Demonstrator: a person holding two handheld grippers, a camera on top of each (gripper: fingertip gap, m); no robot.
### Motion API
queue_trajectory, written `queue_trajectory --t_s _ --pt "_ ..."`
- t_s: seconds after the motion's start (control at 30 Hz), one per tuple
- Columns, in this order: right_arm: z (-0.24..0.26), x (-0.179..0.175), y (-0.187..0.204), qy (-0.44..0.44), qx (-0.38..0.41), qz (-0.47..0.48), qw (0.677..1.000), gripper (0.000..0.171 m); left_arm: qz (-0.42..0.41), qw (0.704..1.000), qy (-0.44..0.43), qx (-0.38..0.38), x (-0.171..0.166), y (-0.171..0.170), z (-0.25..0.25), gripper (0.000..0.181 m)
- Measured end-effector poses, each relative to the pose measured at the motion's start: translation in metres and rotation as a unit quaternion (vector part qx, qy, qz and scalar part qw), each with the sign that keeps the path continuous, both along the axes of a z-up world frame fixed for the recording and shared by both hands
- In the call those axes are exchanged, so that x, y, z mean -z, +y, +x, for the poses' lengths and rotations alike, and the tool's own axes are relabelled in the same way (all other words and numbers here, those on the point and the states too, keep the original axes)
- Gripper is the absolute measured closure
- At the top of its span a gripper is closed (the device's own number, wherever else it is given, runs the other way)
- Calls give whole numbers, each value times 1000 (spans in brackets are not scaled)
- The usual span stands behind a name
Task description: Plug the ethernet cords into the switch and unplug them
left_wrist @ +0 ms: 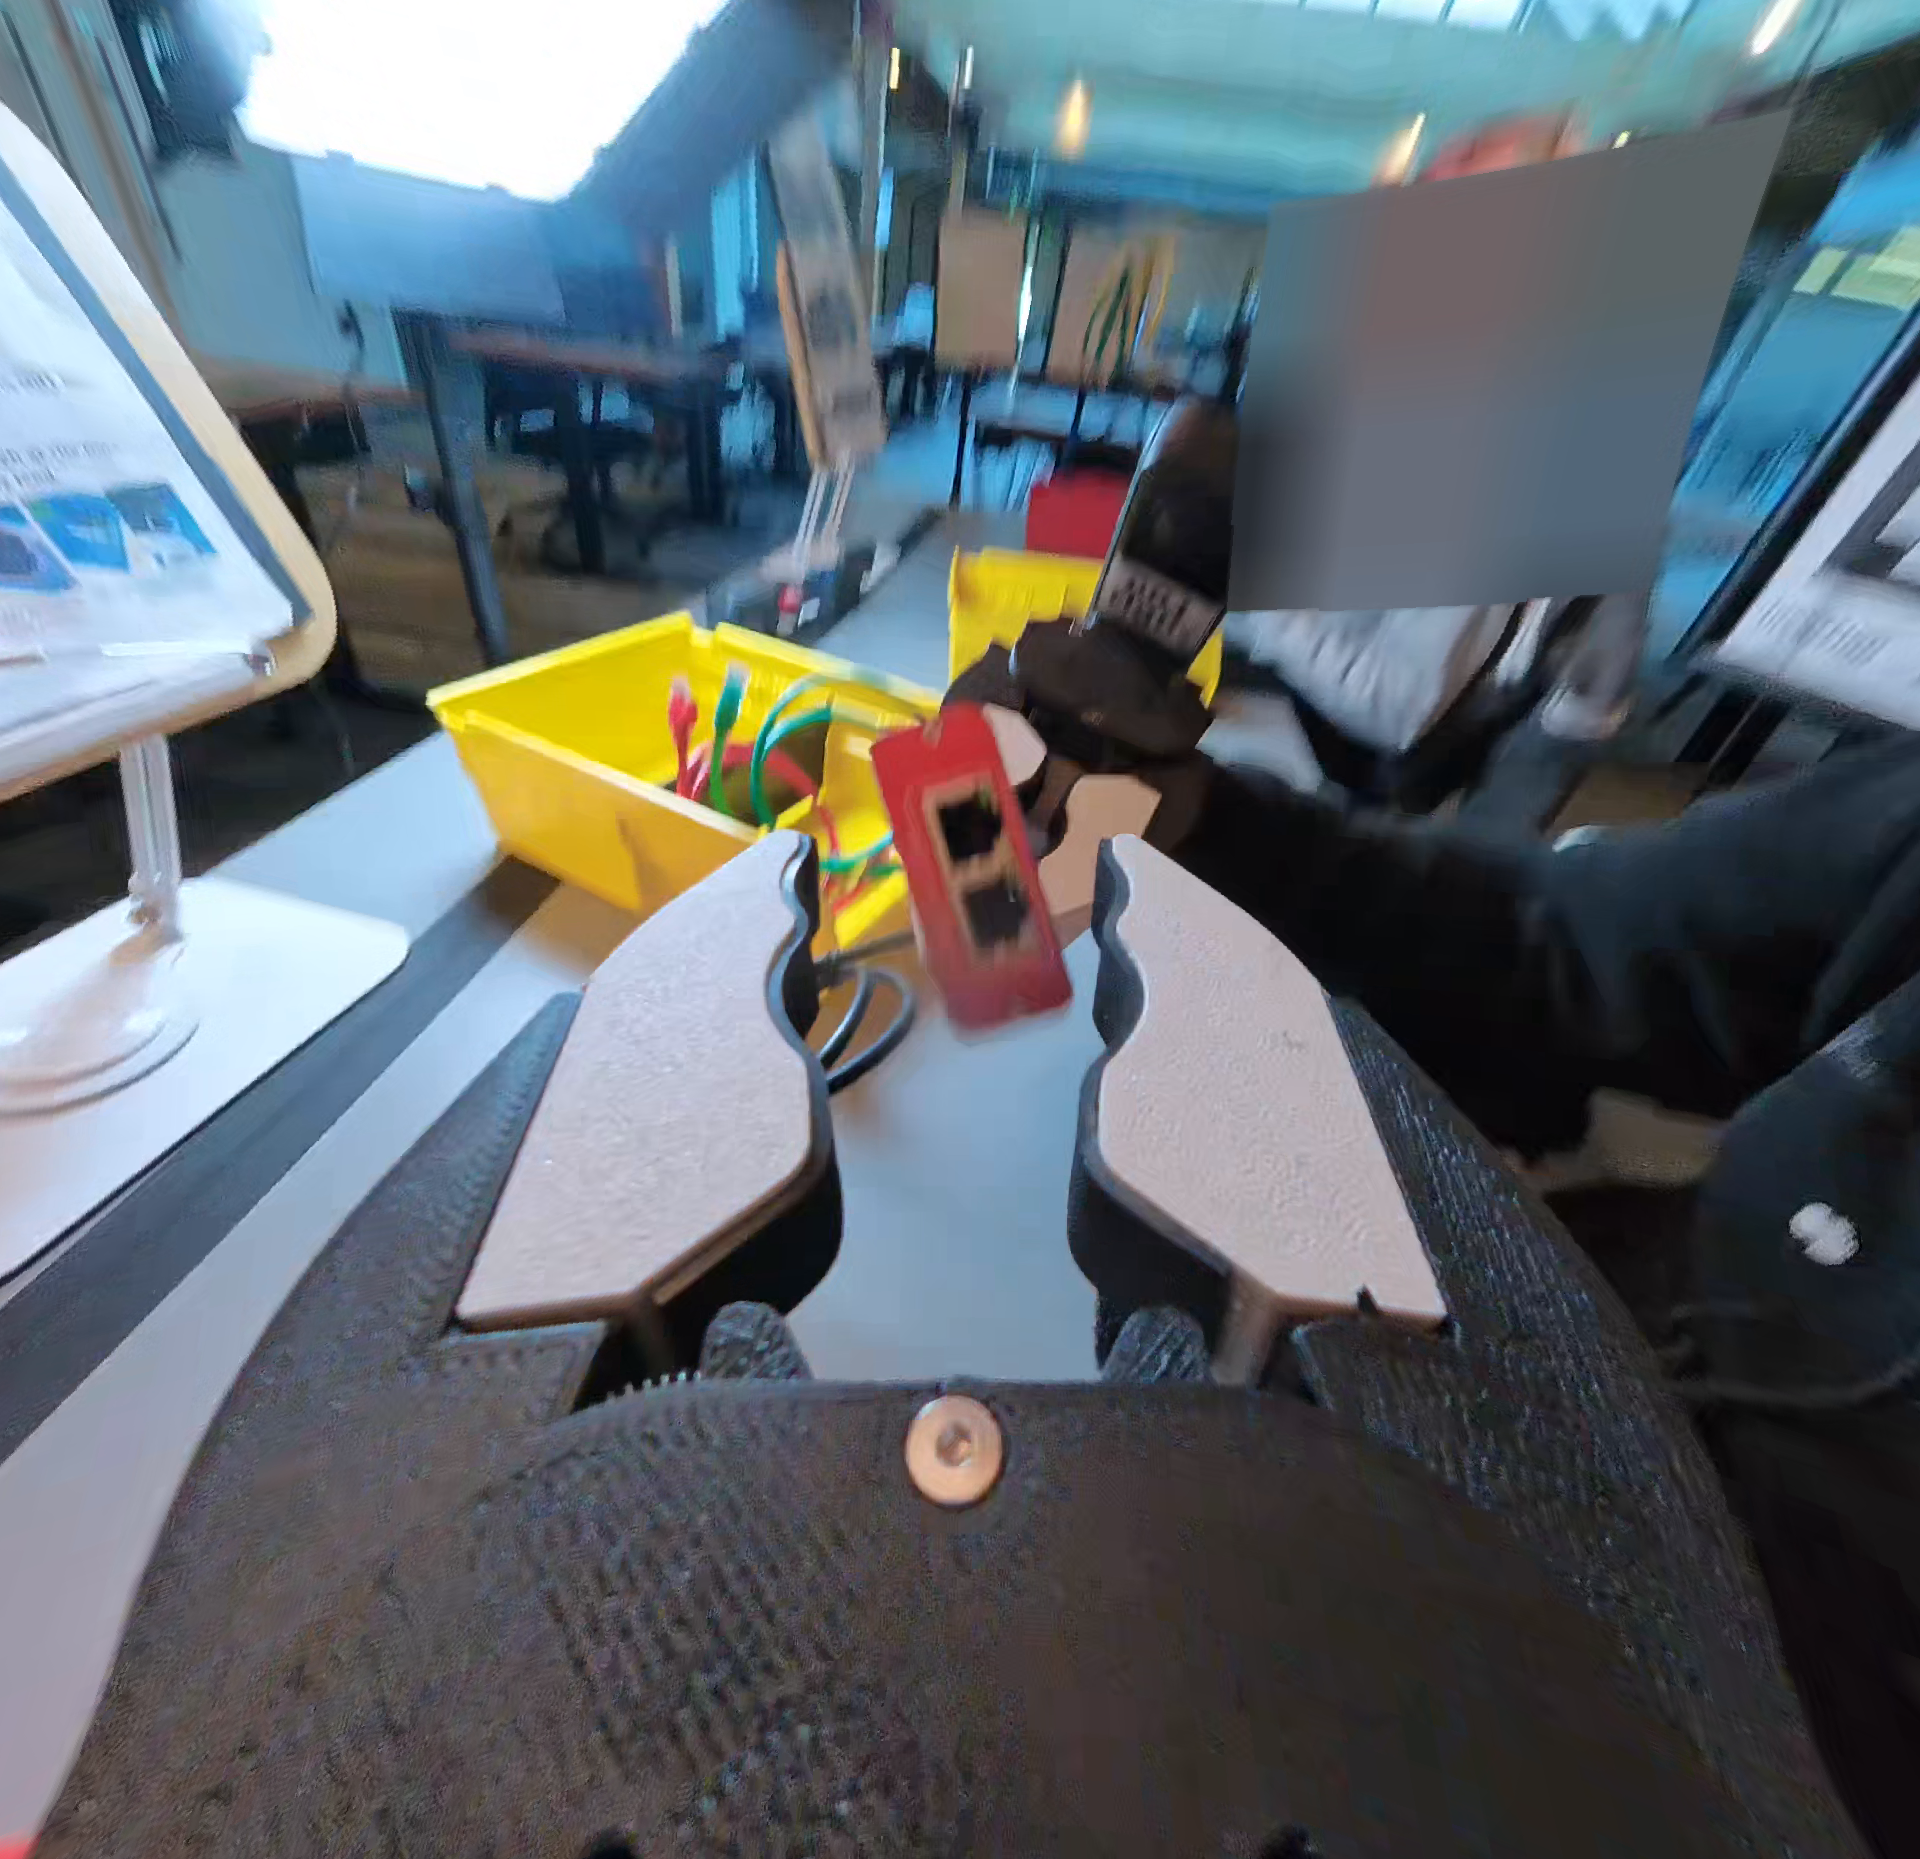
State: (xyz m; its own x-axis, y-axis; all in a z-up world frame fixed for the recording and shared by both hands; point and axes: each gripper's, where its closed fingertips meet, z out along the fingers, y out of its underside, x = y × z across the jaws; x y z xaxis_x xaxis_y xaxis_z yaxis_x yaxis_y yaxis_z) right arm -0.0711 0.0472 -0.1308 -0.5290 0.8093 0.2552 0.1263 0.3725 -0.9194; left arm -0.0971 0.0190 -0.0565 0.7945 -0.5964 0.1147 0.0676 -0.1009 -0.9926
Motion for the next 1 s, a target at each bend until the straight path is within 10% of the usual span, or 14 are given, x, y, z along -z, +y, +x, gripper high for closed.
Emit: queue_trajectory --t_s 0.4,0.67,1.0 --pt "-19 -38 -24 86 56 -55 993 161 109 992 3 -59 -29 22 31 152" --pt "20 -35 -50 4 -168 -233 958 128 42 998 35 15 -15 10 46 152" --pt "0 -26 -38 48 -126 -289 948 153 -50 999 -8 12 13 27 39 152"
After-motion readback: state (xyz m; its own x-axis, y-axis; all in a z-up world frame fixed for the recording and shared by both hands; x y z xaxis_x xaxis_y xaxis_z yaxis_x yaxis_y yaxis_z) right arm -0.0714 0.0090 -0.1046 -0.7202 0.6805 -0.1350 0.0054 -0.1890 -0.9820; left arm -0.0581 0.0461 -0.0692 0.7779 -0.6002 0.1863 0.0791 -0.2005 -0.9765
